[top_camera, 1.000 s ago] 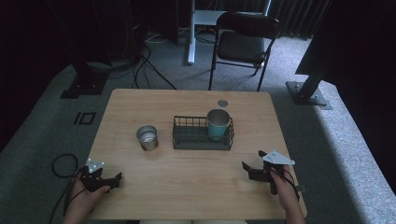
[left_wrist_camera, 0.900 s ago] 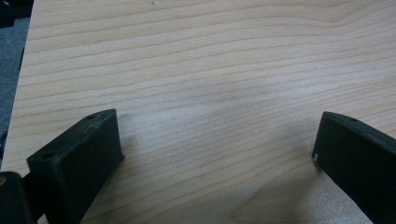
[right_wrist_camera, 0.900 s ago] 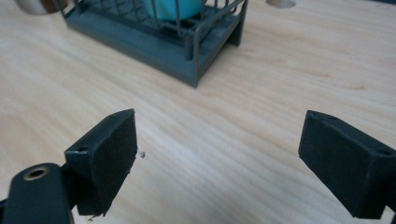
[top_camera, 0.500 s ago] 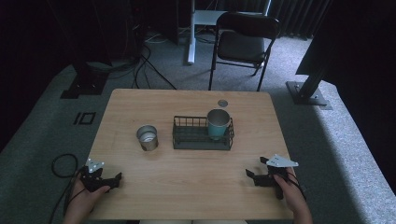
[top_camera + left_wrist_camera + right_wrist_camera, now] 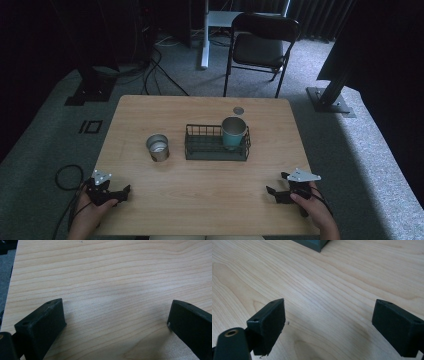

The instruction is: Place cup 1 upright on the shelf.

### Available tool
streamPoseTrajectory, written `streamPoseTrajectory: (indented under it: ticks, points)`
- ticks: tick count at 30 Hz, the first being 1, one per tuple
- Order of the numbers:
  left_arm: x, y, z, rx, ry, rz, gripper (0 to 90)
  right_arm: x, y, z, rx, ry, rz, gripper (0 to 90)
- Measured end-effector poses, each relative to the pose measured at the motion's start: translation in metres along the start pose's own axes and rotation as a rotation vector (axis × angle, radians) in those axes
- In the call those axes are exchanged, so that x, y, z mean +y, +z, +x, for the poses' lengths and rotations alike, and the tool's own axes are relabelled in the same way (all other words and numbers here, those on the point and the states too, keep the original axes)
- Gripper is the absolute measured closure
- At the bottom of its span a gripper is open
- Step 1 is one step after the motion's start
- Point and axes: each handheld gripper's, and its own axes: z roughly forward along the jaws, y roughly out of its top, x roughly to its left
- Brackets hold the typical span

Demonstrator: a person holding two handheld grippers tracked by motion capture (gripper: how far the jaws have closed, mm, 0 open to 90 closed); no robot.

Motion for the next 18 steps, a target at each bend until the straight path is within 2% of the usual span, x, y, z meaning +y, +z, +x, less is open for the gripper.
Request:
streamPoseTrajectory:
  ticks: [4,7,10,18]
  points:
    - [0.0,0.0,0.0,0.0,0.0,0.0,1.8,-0.0003,0.0013,0.0002,-0.004,-0.02,0.036,11.4]
    - [0.0,0.0,0.0,0.0,0.0,0.0,1.8,-0.0006,0.0048,0.0015,-0.001,-0.03,0.101,11.3]
    - [0.0,0.0,0.0,0.0,0.0,-0.001,1.8,-0.0003,0.0056,0.0032,-0.011,-0.049,0.108,11.3]
    - [-0.0001,0.0,0.0,0.0,0.0,0.0,1.8,-0.0003,0.0056,0.0036,-0.014,-0.046,0.109,11.3]
